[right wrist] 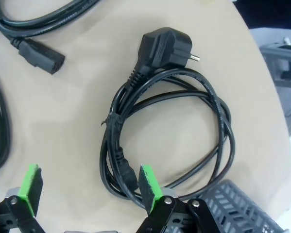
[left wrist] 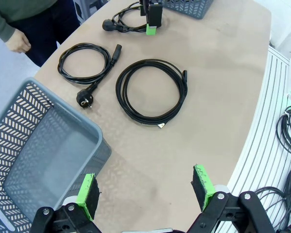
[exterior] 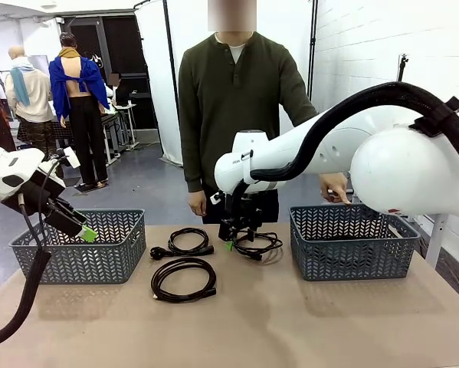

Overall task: Organize the cables according to human instructions.
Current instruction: Pick up a bundle of cables and place it in the basket indicated by the human.

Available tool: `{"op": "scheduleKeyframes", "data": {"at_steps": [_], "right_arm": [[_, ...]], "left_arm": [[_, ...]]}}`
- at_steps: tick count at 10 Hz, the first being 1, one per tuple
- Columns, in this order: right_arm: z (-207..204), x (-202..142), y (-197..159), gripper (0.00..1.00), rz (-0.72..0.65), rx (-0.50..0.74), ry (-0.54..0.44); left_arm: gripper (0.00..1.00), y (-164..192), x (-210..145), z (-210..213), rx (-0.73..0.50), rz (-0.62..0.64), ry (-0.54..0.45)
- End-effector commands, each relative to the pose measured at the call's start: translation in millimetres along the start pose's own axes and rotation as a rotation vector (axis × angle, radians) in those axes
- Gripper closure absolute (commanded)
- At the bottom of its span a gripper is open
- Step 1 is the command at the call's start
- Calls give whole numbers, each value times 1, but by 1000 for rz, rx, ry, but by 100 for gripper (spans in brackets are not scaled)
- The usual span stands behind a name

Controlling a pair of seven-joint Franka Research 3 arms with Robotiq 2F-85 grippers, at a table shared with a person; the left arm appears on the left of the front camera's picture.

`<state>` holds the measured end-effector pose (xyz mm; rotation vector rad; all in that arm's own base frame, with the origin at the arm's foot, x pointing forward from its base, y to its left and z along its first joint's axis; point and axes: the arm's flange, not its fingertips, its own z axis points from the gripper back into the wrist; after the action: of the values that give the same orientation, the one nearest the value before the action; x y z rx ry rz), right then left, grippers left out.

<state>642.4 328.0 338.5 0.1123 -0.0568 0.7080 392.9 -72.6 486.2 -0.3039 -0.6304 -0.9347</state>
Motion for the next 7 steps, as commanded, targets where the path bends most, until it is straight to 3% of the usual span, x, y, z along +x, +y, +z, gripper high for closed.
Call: {"op": "scheduleKeyframes", "data": {"at_steps": [1, 7], "right_arm": [[-5, 12, -2, 0, -33, -7, 7], [-21, 18, -13, 0, -97, -2, 37]], "left_arm": [[0, 4, -2, 0, -16, -11, -16], [0, 4, -2, 0, -16, -11, -16]]}}
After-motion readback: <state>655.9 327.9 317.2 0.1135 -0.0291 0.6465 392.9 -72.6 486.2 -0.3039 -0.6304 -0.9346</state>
